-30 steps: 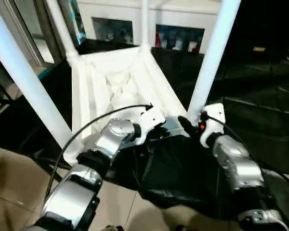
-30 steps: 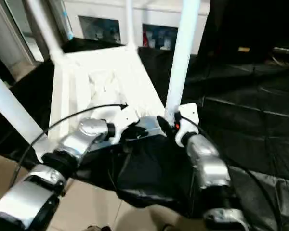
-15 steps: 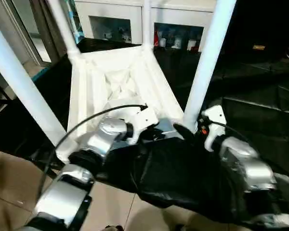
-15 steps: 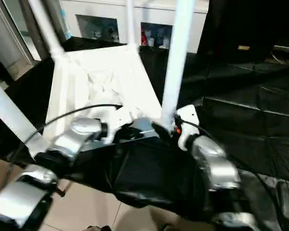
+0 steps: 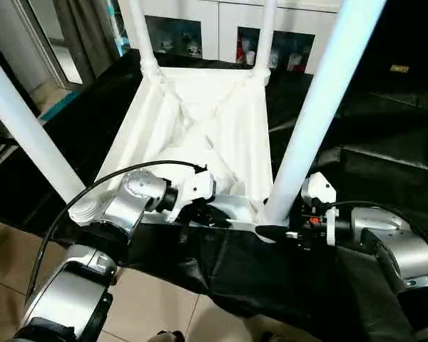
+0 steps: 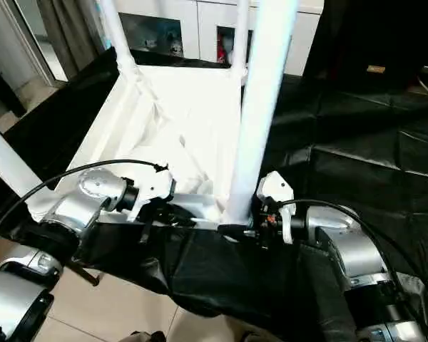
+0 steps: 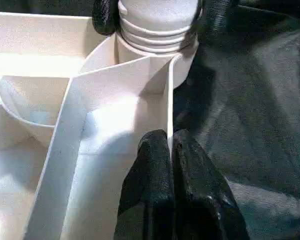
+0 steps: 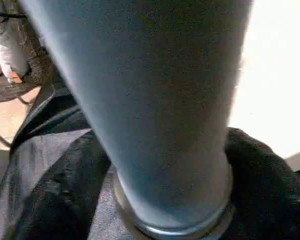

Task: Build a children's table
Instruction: Rotate leg to tighten

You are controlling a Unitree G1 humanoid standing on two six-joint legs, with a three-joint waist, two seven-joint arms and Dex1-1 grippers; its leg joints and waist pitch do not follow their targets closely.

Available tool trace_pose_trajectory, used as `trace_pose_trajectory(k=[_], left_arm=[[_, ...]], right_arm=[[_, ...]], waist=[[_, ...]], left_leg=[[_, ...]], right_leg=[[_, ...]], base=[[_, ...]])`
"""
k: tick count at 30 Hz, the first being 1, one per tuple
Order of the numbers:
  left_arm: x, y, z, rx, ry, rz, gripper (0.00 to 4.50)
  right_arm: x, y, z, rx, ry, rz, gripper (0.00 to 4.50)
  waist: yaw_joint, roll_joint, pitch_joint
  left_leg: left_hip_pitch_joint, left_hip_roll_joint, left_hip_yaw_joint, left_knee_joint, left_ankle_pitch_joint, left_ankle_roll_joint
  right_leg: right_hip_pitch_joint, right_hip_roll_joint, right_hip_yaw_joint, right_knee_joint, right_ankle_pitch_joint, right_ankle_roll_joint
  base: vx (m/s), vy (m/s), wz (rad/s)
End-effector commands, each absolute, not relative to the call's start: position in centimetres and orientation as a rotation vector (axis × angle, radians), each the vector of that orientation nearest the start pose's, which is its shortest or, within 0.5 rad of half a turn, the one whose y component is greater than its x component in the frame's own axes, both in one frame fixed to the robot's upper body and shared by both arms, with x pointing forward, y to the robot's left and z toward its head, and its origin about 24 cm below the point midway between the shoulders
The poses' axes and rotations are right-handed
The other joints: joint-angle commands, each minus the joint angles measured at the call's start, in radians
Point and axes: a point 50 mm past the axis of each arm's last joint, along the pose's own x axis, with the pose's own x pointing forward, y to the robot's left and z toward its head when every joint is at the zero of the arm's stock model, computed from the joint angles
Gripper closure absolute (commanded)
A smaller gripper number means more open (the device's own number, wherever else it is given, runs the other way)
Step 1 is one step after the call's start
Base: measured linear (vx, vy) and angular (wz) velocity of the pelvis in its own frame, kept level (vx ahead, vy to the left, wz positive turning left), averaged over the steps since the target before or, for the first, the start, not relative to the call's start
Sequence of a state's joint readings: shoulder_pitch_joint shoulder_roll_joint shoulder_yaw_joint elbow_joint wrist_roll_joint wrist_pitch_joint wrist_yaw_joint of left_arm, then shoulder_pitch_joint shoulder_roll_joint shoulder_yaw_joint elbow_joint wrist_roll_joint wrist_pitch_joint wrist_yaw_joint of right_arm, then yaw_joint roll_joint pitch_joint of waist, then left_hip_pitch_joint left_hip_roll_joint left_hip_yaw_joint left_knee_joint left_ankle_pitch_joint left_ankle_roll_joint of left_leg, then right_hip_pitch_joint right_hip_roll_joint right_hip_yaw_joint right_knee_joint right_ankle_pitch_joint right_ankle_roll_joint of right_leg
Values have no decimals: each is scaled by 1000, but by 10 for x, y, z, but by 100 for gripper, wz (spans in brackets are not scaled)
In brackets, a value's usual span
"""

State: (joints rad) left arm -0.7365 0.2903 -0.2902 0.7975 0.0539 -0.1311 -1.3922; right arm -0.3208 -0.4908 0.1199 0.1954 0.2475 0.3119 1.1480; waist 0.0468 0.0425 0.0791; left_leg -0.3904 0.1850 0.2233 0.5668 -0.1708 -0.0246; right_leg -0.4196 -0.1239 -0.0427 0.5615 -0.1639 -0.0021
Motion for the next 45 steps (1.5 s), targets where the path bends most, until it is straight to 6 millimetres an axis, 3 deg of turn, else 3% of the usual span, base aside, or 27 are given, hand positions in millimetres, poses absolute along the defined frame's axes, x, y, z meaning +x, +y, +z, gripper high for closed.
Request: trace_pose_trajectory(k=[1,4,7,10,14,16,17,19,22,23,24,25,32,35,39,42,45], left_arm=[[322,105,65,468,338,-1619,450],[324,100,65,450,314,-1587,450],[330,93,66,425,286,-1493,450],[336,86,66,415,279,-1400,450],[344,69,65,397,267,-1270,450],[346,57,65,385,259,-1216,450],[346,57,65,385,259,-1216,450],[347,36,64,369,239,-1144,450],[345,29,63,373,231,-1155,450],[345,29,63,373,231,-1155,450],[343,28,62,375,230,-1182,450],[343,28,62,375,230,-1182,450],[338,39,60,399,245,-1276,450],[335,44,61,398,246,-1329,450],[329,63,61,446,258,-1464,450],[323,81,63,468,293,-1576,450],[321,87,64,471,304,-1607,450]], right_arm=[[273,-169,63,-102,373,1232,120],[272,-165,59,-88,370,1220,152],[278,-160,50,-81,365,1088,169],[286,-158,40,-88,367,926,176],[299,-151,27,-21,375,656,179],[304,-147,22,7,378,551,180],[304,-147,22,7,378,551,180],[309,-129,18,42,381,471,180],[310,-114,20,37,353,514,180],[310,-114,20,38,352,515,180],[310,-108,26,80,320,557,124],[310,-108,26,80,320,557,110],[304,-109,38,35,299,751,55],[300,-113,43,21,289,832,55],[285,-129,53,-12,302,1014,55],[269,-149,56,-85,358,1155,55],[266,-156,58,-102,374,1187,55]], waist=[[1,-14,-59],[1,-15,-60],[0,-15,-59],[-7,-17,-55],[-25,-21,-49],[-28,-20,-50],[-29,-16,-47],[-31,-17,-48],[-29,-12,-46],[-30,-15,-46],[-29,-15,-48],[-28,-14,-48],[-22,-15,-52],[-21,-15,-55],[-11,-15,-63],[-6,-8,-68],[-4,-8,-68]], left_leg=[[26,45,-17,-60,-184,120],[25,45,-17,-60,-187,106],[24,44,-17,-62,-185,101],[24,41,-18,-66,-229,76],[27,36,-25,-75,-304,23],[29,36,-28,-78,-317,16],[37,37,-25,-78,-340,11],[31,34,-28,-80,-348,7],[37,33,-30,-81,-381,4],[34,32,-31,-82,-386,7],[30,32,-32,-84,-381,13],[31,33,-32,-84,-380,15],[25,36,-30,-82,-331,36],[22,36,-27,-78,-293,55],[19,38,-24,-67,-206,104],[18,44,-22,-59,-133,133],[20,42,-17,-51,-103,155]], right_leg=[[49,-18,19,-39,-110,-279],[50,-18,20,-39,-115,-271],[48,-17,19,-39,-116,-269],[44,-19,21,-50,-203,-248],[36,-20,22,-67,-369,-189],[35,-19,21,-74,-405,-166],[26,-16,24,-79,-412,-161],[30,-17,22,-80,-423,-150],[25,-16,21,-88,-465,-129],[25,-17,21,-89,-469,-121],[28,-17,22,-88,-465,-115],[27,-17,22,-88,-462,-114],[37,-17,23,-77,-351,-147],[39,-19,24,-70,-289,-173],[53,-17,19,-54,-177,-210],[55,-16,17,-33,-44,-255],[53,-15,18,-26,37,-286]], base=[[0,0,0],[0,0,0],[0,0,0],[0,0,0],[0,0,0],[0,0,0],[0,0,0],[0,0,0],[0,0,0],[0,0,0],[0,0,0],[0,0,0],[0,0,0],[0,0,0],[0,0,0],[0,0,0],[0,0,0]])
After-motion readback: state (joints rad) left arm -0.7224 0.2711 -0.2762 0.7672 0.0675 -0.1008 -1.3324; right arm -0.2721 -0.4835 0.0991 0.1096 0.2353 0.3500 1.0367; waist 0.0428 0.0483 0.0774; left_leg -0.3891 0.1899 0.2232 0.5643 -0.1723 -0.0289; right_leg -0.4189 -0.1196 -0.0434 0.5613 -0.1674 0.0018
